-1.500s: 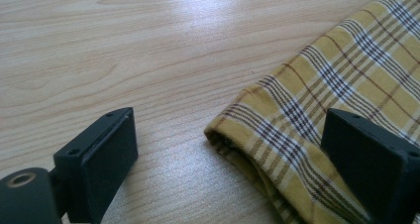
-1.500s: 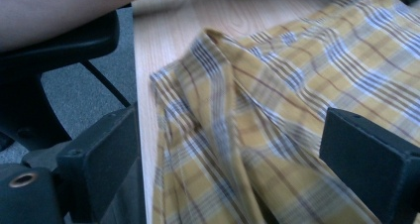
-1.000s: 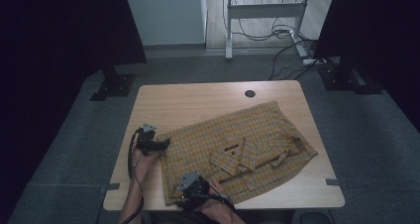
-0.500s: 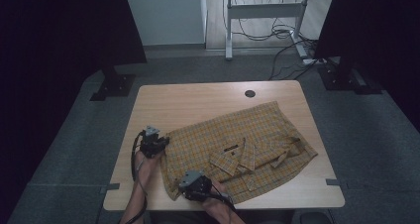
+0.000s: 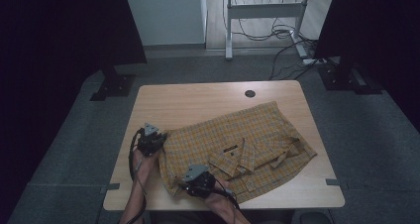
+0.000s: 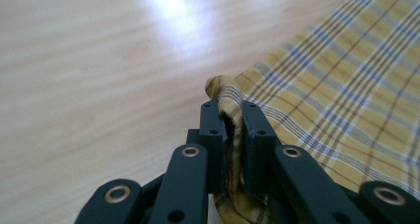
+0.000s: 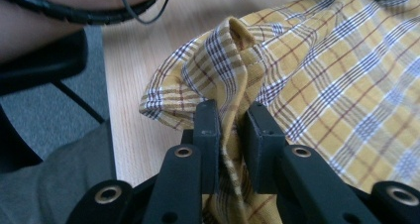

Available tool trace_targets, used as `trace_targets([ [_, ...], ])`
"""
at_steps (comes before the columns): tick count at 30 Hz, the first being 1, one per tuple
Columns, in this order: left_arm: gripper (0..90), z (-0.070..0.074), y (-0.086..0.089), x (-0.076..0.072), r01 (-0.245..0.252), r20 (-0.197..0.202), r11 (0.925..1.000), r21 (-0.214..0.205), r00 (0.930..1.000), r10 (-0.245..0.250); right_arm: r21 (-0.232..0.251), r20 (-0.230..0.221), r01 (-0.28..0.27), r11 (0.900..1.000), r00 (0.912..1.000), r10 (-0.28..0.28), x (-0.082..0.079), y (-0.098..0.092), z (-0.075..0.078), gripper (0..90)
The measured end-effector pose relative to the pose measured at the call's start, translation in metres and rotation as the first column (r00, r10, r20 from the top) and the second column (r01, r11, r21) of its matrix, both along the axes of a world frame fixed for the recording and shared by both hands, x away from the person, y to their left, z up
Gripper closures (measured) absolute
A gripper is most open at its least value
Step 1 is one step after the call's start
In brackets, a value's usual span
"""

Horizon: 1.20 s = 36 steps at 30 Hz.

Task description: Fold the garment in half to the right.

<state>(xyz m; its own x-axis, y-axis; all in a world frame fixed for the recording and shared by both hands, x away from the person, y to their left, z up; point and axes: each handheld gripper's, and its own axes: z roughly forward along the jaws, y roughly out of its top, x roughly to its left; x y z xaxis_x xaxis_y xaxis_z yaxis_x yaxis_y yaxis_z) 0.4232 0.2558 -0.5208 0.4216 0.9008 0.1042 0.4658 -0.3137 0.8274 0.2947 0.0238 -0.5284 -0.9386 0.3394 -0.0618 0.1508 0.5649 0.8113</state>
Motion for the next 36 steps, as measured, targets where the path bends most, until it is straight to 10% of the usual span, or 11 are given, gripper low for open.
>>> trace_targets([
  [16, 82.3, 0.052, -0.040, 0.001, 0.104, 0.158, 0.9919, -0.072, 0.9832, -0.092, 0.155, 0.054, 0.084, 0.9843, 0.9942, -0.093, -0.001, -0.072, 0.047, 77.7],
  [26, 81.6, 0.025, -0.092, 0.014, 0.138, 0.231, 0.9891, -0.053, 0.9653, -0.122, 0.190, 0.017, 0.204, 0.9604, 0.9773, -0.211, 0.004, -0.131, 0.035, 78.2],
  [36, 79.1, -0.013, -0.134, 0.033, 0.160, 0.118, 0.9816, 0.105, 0.9781, -0.172, 0.108, -0.038, 0.275, 0.9554, 0.9615, -0.272, 0.013, -0.162, -0.004, 78.4],
])
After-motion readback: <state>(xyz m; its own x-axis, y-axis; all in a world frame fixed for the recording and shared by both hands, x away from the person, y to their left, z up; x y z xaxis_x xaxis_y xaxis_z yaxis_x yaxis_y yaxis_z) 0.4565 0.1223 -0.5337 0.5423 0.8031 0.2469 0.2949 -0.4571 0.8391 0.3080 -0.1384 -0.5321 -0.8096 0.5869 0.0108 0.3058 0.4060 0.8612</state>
